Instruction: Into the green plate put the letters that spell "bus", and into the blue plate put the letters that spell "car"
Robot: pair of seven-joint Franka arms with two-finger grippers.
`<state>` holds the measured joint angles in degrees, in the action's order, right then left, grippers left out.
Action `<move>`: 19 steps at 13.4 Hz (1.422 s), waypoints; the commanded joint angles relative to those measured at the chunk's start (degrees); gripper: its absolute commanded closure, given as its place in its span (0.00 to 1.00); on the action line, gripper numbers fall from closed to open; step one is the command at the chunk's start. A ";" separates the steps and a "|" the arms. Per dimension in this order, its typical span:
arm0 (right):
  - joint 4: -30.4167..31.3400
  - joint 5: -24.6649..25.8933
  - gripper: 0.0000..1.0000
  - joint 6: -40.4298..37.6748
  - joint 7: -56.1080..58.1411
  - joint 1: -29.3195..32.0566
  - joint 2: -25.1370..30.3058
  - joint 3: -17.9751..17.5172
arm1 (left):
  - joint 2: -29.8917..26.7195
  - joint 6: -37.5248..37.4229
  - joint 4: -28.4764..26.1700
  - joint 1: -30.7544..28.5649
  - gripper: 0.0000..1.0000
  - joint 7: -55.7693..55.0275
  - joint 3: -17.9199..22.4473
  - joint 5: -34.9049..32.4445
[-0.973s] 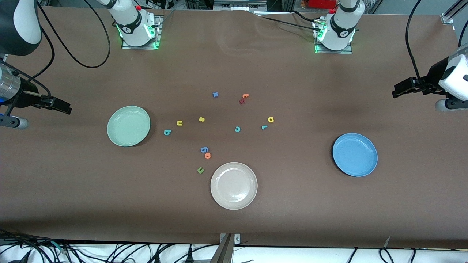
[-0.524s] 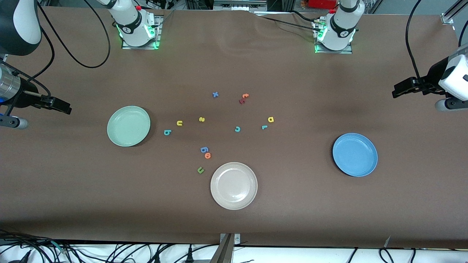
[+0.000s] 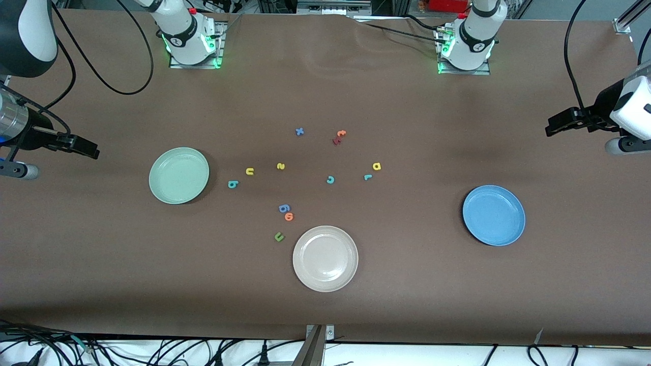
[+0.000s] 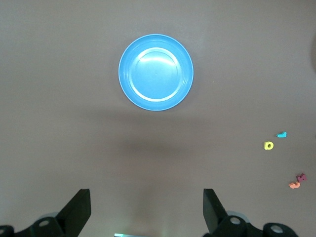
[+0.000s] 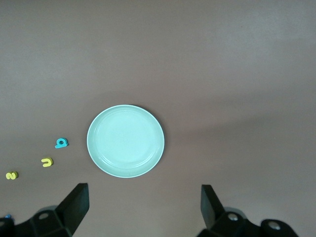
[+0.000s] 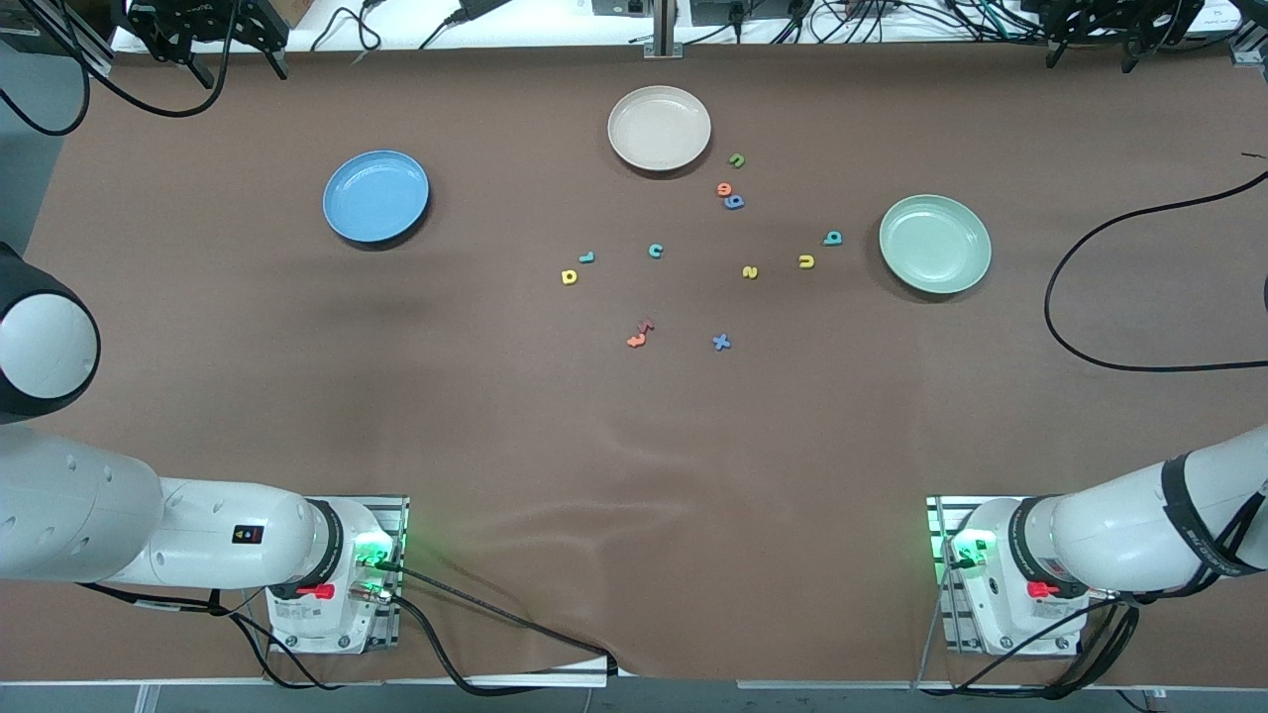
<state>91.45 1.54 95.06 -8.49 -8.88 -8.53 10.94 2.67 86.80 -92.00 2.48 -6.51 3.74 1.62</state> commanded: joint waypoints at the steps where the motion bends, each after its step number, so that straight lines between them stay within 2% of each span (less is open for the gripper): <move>1: 0.31 -1.28 0.00 -0.23 -0.12 -0.26 0.36 0.48 | 0.49 -0.14 1.04 0.51 0.00 0.36 0.30 -0.92; 19: 0.14 -1.19 0.00 -0.31 -0.21 -0.18 0.36 0.48 | 1.28 -0.05 1.04 -0.02 0.00 0.36 0.39 -0.74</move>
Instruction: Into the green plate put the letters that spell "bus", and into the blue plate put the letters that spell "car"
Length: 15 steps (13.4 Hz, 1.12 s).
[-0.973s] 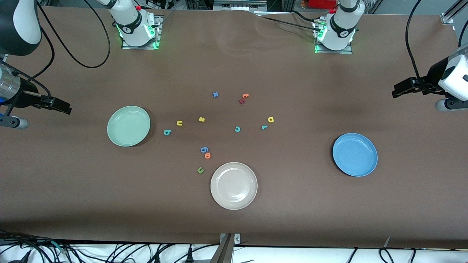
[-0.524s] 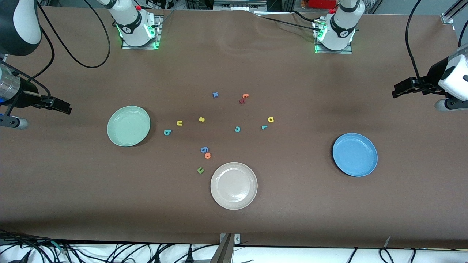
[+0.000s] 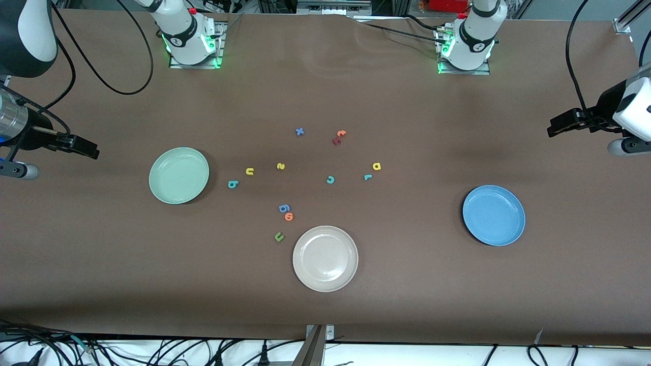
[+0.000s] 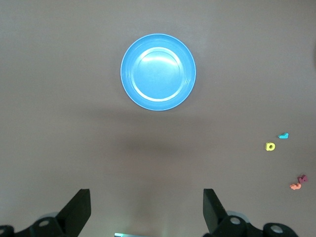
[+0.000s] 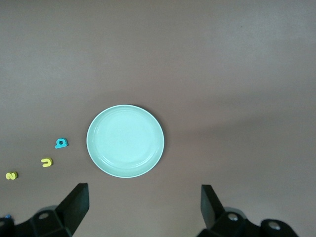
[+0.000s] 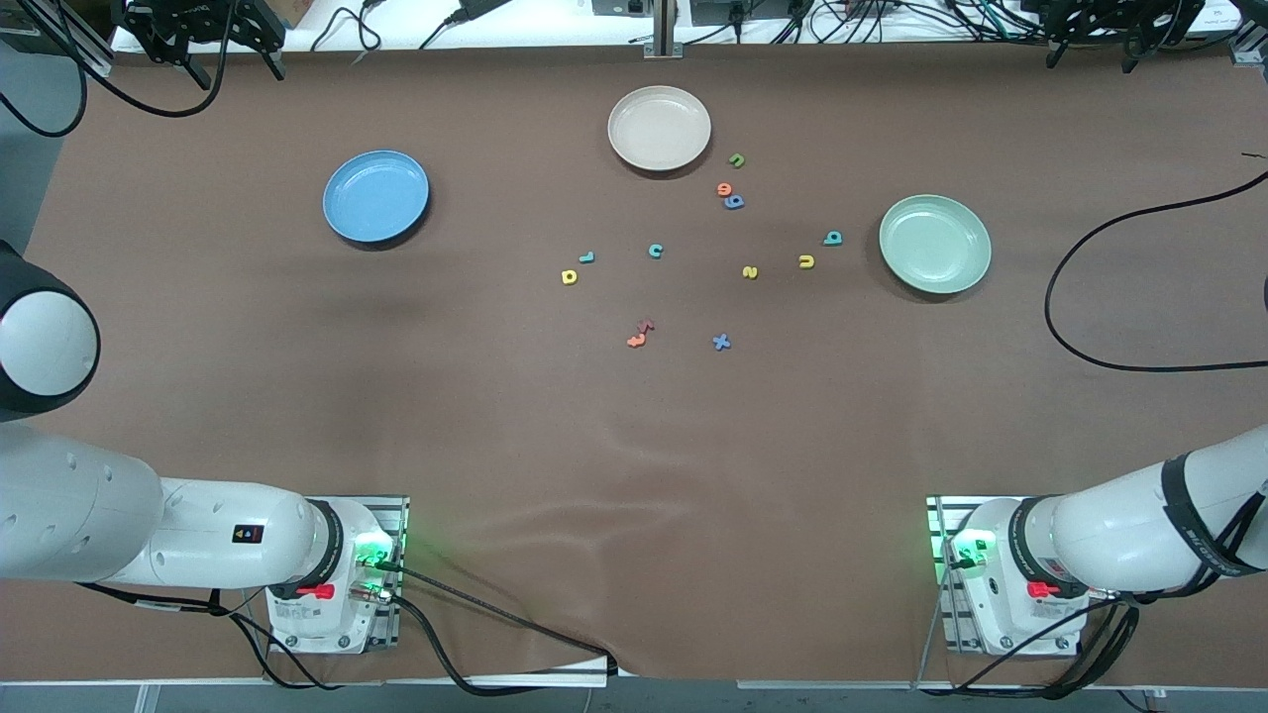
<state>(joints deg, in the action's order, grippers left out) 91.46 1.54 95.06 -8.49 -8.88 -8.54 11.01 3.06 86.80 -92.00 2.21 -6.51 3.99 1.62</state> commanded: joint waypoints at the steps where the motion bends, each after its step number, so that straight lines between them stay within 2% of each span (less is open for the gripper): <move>1: 0.12 -1.19 0.00 -0.32 -0.21 -0.18 0.36 0.41 | 1.16 0.03 1.04 0.34 0.00 0.27 0.14 -0.83; 9: 0.12 -1.10 0.00 -2.78 -0.30 -0.79 0.01 0.32 | 3.36 0.56 3.50 0.69 0.00 0.27 0.14 -0.91; 15: -0.05 -1.01 0.00 -0.67 -16.35 -9.04 -2.79 0.06 | 3.36 0.56 3.59 0.69 0.00 0.27 0.14 -1.35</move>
<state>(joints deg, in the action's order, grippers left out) 91.48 1.21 93.41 -20.04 -15.37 -10.14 10.61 5.63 87.86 -90.16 2.37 -6.51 3.91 1.62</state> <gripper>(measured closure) 0.000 0.000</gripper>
